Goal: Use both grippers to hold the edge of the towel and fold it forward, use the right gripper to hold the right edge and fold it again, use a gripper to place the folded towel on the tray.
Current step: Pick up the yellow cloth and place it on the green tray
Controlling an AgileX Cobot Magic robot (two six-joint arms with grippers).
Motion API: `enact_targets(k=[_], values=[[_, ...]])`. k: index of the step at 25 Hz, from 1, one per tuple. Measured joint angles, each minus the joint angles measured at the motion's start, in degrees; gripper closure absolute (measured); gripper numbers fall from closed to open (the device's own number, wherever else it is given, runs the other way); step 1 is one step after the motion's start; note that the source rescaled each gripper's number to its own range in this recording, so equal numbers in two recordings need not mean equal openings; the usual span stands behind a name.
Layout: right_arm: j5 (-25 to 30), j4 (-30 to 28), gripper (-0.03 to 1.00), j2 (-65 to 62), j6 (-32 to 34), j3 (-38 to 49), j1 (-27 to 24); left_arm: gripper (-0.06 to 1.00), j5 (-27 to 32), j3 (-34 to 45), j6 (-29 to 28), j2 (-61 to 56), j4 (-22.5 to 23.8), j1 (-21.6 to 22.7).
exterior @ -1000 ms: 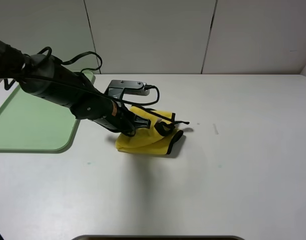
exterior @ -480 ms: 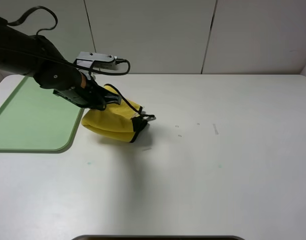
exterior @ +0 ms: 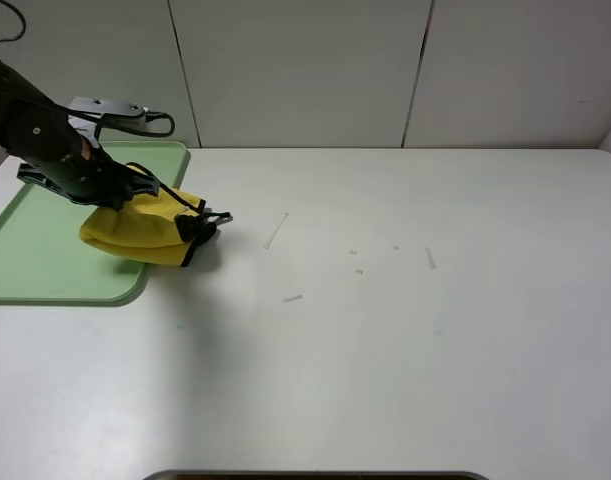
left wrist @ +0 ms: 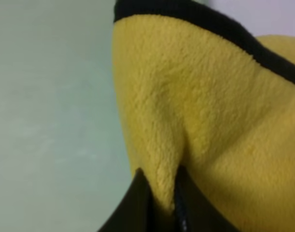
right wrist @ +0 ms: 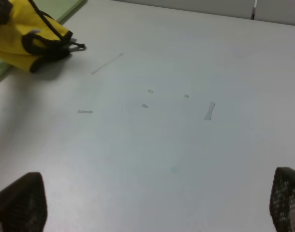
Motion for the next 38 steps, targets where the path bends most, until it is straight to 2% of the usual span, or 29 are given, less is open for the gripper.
enact_targets(k=[12, 24, 25, 27, 30, 32, 34, 38], values=[[0.0, 0.0, -0.03, 0.0, 0.0, 0.0, 0.0, 0.9, 0.6, 0.0, 1.7, 0.0, 4.3, 9.3], [0.0, 0.0, -0.03, 0.0, 0.0, 0.0, 0.0, 0.89, 0.4, 0.0, 1.7, 0.0, 4.5, 10.4], [0.0, 0.0, -0.03, 0.0, 0.0, 0.0, 0.0, 0.86, 0.4, 0.0, 1.7, 0.0, 4.5, 10.4], [0.0, 0.0, -0.03, 0.0, 0.0, 0.0, 0.0, 0.71, 0.4, 0.0, 1.7, 0.0, 4.5, 10.4], [0.0, 0.0, -0.03, 0.0, 0.0, 0.0, 0.0, 0.23, 0.1, 0.0, 1.8, 0.0, 4.5, 10.4], [0.0, 0.0, -0.03, 0.0, 0.0, 0.0, 0.0, 0.06, 0.0, 0.0, 1.9, 0.0, 4.5, 10.4], [0.0, 0.0, -0.03, 0.0, 0.0, 0.0, 0.0, -0.01, 0.0, 0.0, 2.0, 0.0, 4.5, 10.4], [0.0, 0.0, -0.03, 0.0, 0.0, 0.0, 0.0, -0.05, 0.0, 0.0, 2.2, 0.0, 4.5, 10.4]])
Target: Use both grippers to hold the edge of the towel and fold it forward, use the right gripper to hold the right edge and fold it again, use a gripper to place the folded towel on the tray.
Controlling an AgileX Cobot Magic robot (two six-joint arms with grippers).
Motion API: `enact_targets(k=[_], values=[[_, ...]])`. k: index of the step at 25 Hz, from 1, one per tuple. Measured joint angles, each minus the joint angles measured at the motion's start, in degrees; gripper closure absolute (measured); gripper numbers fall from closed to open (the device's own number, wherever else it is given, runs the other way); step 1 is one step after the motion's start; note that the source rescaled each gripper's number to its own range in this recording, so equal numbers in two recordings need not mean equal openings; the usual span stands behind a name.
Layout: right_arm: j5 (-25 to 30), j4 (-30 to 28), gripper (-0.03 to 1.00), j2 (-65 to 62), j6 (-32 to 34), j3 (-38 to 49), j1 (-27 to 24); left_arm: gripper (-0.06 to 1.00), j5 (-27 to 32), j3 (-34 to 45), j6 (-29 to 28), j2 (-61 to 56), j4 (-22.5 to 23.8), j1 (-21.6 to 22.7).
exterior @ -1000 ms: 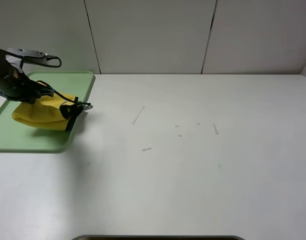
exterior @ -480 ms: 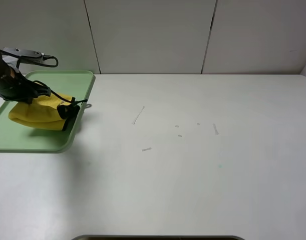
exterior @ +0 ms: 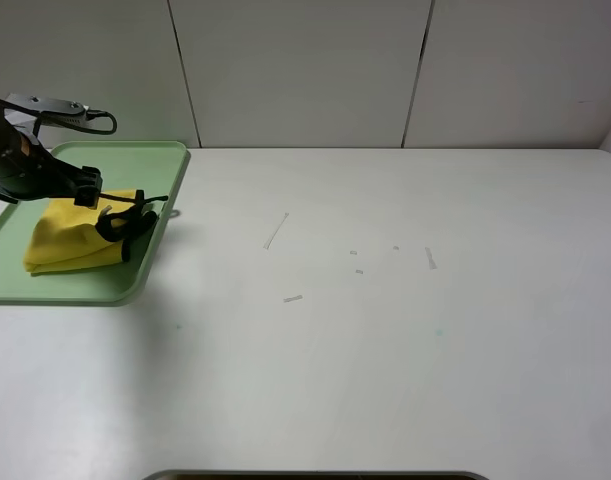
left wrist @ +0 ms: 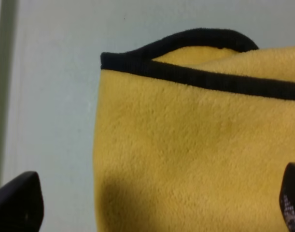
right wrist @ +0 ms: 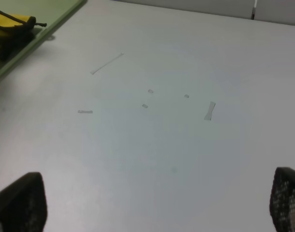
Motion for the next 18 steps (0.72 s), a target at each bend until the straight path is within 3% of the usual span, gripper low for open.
enact_targets(k=[18], values=[[0.0, 0.0, -0.03, 0.0, 0.0, 0.0, 0.0, -0.05, -1.0, 3.1, 0.1, -6.8, 0.0, -0.1]])
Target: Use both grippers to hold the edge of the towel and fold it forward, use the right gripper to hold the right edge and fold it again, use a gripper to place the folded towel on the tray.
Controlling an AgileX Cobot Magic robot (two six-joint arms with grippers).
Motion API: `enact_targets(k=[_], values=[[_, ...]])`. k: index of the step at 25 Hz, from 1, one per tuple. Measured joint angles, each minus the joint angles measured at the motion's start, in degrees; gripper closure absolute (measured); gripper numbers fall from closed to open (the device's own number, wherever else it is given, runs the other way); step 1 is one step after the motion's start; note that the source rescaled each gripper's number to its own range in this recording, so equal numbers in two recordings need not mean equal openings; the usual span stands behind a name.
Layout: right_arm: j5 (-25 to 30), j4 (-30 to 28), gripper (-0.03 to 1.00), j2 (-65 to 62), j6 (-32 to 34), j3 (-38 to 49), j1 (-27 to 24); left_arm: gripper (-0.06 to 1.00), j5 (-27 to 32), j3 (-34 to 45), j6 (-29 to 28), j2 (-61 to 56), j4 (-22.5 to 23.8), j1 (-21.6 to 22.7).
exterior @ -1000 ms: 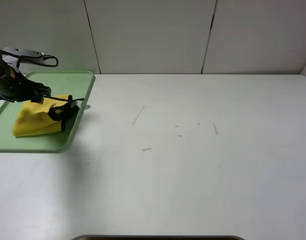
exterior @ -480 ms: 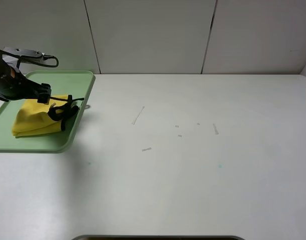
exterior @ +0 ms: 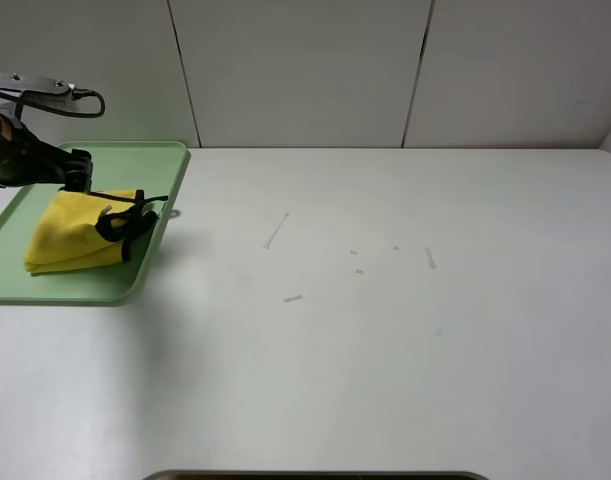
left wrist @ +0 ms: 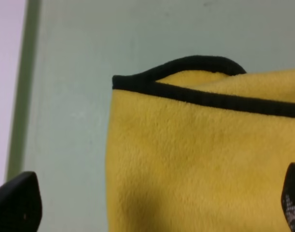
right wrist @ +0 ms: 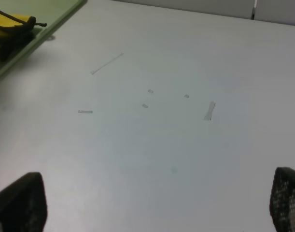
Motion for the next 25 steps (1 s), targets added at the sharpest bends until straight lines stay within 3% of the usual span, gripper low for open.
enact_targets(k=[14, 20, 25], values=[[0.0, 0.0, -0.03, 0.0, 0.0, 0.0, 0.0, -0.05, -1.7, 16.1, 0.0, -21.3, -5.9, -1.6], [0.0, 0.0, -0.03, 0.0, 0.0, 0.0, 0.0, -0.05, 9.2, 17.1, 0.0, -30.3, -9.1, -5.9], [0.0, 0.0, -0.03, 0.0, 0.0, 0.0, 0.0, -0.05, 22.5, 17.1, 0.0, -37.3, -10.2, -9.9]])
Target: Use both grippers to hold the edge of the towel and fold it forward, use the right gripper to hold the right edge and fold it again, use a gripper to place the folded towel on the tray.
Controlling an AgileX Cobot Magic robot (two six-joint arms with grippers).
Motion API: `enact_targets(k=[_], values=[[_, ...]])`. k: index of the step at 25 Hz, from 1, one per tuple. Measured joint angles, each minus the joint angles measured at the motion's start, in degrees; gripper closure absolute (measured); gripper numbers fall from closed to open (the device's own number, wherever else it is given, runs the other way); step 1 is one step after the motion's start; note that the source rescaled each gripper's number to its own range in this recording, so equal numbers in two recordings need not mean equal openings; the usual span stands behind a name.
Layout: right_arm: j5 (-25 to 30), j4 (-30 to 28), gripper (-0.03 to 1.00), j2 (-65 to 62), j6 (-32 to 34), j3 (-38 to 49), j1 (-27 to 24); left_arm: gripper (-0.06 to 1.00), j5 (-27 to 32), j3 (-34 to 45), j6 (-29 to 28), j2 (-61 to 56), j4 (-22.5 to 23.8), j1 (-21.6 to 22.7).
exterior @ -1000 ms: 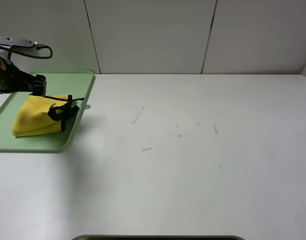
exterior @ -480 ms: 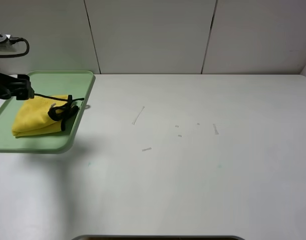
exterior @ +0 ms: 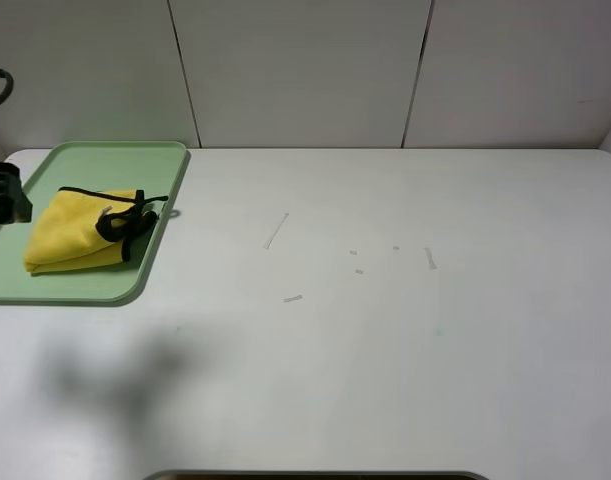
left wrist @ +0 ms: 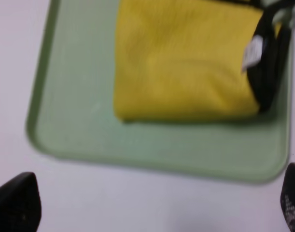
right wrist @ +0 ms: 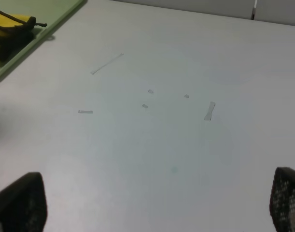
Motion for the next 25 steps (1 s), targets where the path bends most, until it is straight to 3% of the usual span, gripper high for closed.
enact_targets(k=[5, 9, 18, 25], values=[[0.0, 0.0, -0.03, 0.0, 0.0, 0.0, 0.0, -0.05, 11.0, 0.0, 0.0, -6.8, -2.3, -4.0], [0.0, 0.0, -0.03, 0.0, 0.0, 0.0, 0.0, -0.05, 15.8, 0.8, 0.0, -11.1, -3.8, -5.8], [0.0, 0.0, -0.03, 0.0, 0.0, 0.0, 0.0, -0.05, 15.4, 9.9, 3.2, -16.5, -4.9, -6.1], [0.0, 0.0, -0.03, 0.0, 0.0, 0.0, 0.0, -0.05, 13.0, 10.3, 3.9, -21.7, -6.6, -6.1]])
